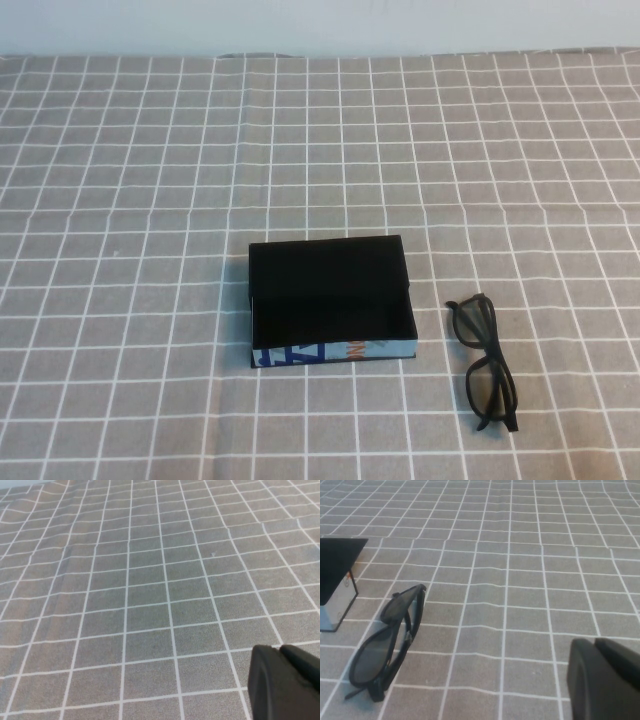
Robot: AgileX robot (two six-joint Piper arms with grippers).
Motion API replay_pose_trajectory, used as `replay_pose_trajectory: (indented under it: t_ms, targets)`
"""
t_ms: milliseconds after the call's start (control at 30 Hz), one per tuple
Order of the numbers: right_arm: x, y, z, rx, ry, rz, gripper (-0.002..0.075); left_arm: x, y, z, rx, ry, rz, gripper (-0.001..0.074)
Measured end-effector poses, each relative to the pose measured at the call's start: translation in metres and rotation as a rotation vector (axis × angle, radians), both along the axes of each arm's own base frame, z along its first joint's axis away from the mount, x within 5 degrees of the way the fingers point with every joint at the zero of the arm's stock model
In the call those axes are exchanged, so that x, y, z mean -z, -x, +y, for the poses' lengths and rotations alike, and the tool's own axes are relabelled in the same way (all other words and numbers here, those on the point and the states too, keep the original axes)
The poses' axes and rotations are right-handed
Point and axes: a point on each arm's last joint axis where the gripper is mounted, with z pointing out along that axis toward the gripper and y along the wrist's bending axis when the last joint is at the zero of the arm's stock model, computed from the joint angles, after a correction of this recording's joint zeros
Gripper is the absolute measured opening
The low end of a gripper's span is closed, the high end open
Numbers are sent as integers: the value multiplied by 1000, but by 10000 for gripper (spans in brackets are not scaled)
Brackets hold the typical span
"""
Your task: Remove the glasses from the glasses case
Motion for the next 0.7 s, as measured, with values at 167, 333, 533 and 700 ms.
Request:
replay_pose_trajectory:
  t_ms: [167, 333, 533, 700]
  targets:
    - [0, 0, 0, 0, -7, 0, -17, 0, 0, 0, 0, 0, 0, -4]
    - [0, 0, 0, -1, -13, 1, -17, 0, 0, 0, 0, 0, 0, -5]
    - [0, 0, 0, -1, -13, 1, -17, 0, 0, 0, 0, 0, 0, -4]
    - [0, 0, 0, -1, -13, 1, -17, 0, 0, 0, 0, 0, 0, -4]
